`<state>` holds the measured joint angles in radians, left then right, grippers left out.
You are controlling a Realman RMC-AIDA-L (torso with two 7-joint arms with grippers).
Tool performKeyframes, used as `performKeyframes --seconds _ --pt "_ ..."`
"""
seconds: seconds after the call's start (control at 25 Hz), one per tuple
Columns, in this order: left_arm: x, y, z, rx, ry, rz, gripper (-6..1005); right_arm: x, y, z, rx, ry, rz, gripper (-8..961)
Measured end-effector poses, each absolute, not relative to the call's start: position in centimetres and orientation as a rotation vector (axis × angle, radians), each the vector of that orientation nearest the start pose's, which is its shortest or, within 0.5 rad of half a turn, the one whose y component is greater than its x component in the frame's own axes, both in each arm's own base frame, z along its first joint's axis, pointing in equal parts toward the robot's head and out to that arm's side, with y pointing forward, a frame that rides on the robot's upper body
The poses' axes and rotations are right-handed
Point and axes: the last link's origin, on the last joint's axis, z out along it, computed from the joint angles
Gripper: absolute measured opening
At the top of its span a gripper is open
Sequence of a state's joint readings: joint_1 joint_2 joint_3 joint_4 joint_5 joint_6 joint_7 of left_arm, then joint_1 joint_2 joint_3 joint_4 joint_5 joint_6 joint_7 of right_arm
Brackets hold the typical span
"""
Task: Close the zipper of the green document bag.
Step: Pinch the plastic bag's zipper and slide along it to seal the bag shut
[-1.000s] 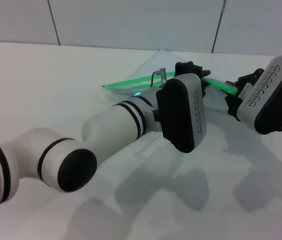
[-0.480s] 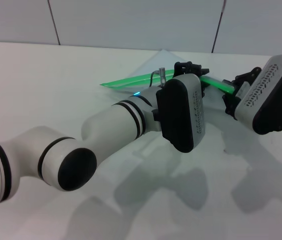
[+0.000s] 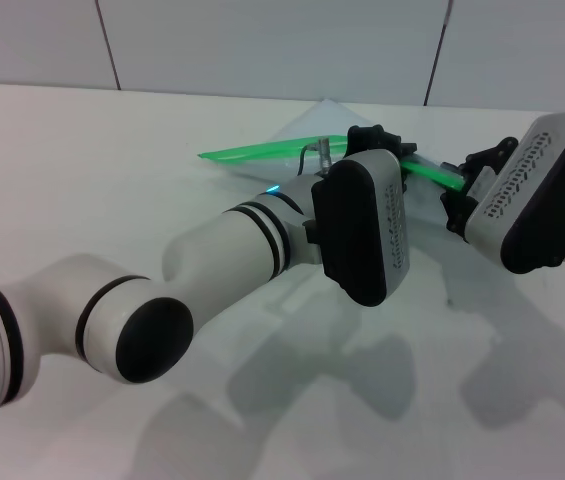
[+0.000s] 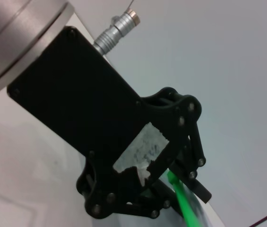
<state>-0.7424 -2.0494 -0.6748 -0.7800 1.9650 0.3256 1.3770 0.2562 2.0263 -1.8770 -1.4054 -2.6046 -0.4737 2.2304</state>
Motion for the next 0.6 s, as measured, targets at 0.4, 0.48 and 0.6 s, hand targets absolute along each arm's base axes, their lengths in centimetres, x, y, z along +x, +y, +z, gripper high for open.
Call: performKeyframes --seconds 0.4,0.48,0.6 --pt "-13.59 38.48 -13.73 -2.14 0.653 0.016 111 18.78 35.79 -3.86 -2.29 -0.021 -0.127 91" --pt "-13.63 38.52 -13.64 -2.133 0.65 0.014 104 18.79 35.79 -3.85 -2.29 -0.02 -0.127 92" --pt "-13.84 38.52 -13.49 -2.123 0.641 0.013 98 18.92 35.8 -3.75 -2.287 -0.015 -0.128 92"
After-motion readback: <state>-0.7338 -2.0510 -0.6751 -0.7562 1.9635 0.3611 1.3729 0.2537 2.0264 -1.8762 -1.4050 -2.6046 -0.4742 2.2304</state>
